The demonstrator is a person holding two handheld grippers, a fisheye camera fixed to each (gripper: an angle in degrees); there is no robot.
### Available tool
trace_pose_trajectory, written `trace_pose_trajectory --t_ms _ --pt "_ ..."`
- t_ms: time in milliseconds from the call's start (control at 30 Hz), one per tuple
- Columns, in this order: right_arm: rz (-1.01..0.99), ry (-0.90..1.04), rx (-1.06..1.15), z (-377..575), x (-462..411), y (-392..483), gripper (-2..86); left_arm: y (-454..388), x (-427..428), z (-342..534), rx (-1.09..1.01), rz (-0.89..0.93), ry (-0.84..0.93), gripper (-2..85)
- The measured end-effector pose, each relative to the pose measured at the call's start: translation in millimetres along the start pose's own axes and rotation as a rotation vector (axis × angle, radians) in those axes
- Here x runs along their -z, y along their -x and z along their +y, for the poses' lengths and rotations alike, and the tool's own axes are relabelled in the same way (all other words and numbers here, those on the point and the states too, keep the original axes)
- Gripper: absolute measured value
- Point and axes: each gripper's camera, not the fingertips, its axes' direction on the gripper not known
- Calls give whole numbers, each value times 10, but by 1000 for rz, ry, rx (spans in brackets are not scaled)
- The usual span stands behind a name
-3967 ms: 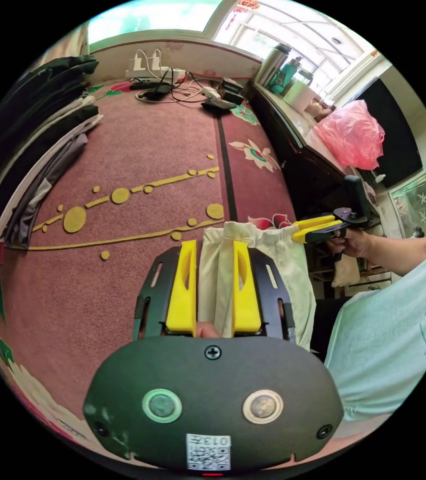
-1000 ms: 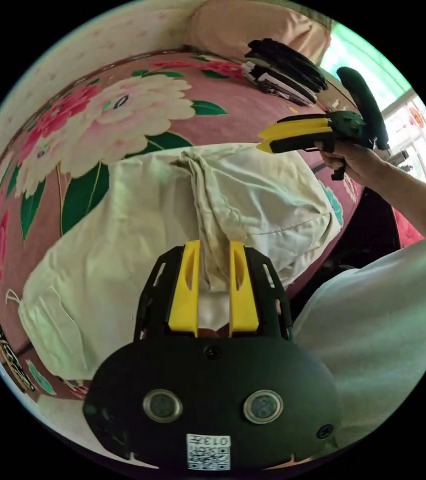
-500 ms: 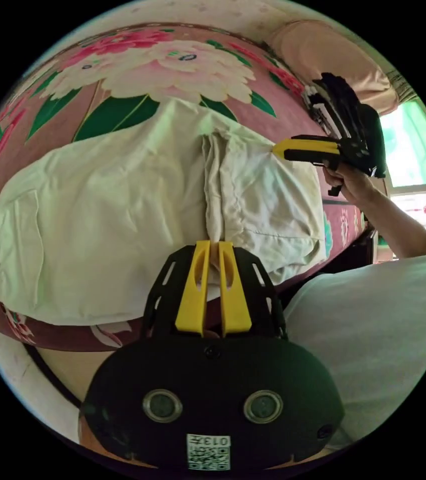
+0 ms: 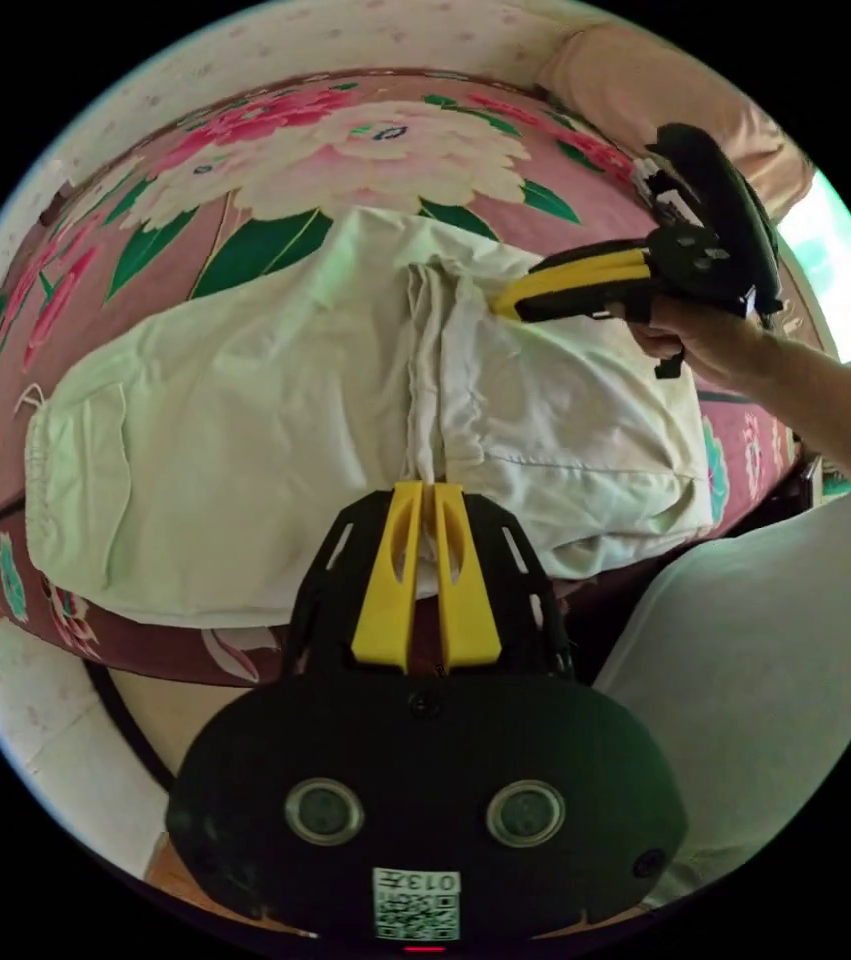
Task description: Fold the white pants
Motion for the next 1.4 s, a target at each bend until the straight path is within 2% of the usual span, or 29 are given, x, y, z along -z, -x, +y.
trace_pose_trajectory --t_ms 33,100,167,233,333,467,533,700,733,833,900,967,1067,1267,1400 --pt "-36 46 -6 -39 50 -65 2 49 112 42 15 41 -51 7" --pt "-45 19 -1 -10 251 -108 1 137 300 165 43 82 -129 6" --pt "-9 -86 24 47 596 -41 0 155 584 350 100 -44 -210 3" --pt "5 -127 52 17 722 58 0 14 723 393 72 -151 -248 3" --pt "5 -122 100 -148 622 249 0 -316 638 259 -40 -163 -206 2" --pt "83 31 170 -341 78 447 1 -679 -4 79 -194 -302 67 -2" --pt "84 -30 187 -296 91 468 1 -695 26 116 -180 -329 17 -3" --pt "98 -28 223 -303 155 504 2 -425 258 213 -74 -207 -31 -3" --pt "90 6 187 -377 231 475 2 -285 422 281 -6 -171 -77 -2" --pt "30 -170 112 -453 794 338 5 198 959 648 198 -176 -250 2" --pt "84 -211 90 -565 1019 256 10 614 1196 937 352 -233 -299 9" --pt "47 -215 78 -882 1110 124 31 1268 1385 1304 540 -246 -344 44" --pt "-46 -167 103 -1533 938 143 77 2072 1473 1529 688 -88 -350 117" --pt "-180 -93 310 -3080 340 933 90 2939 1429 1442 731 -18 -344 149" --pt "-225 -18 363 -3912 -147 1293 103 3248 1293 1369 736 77 -317 167"
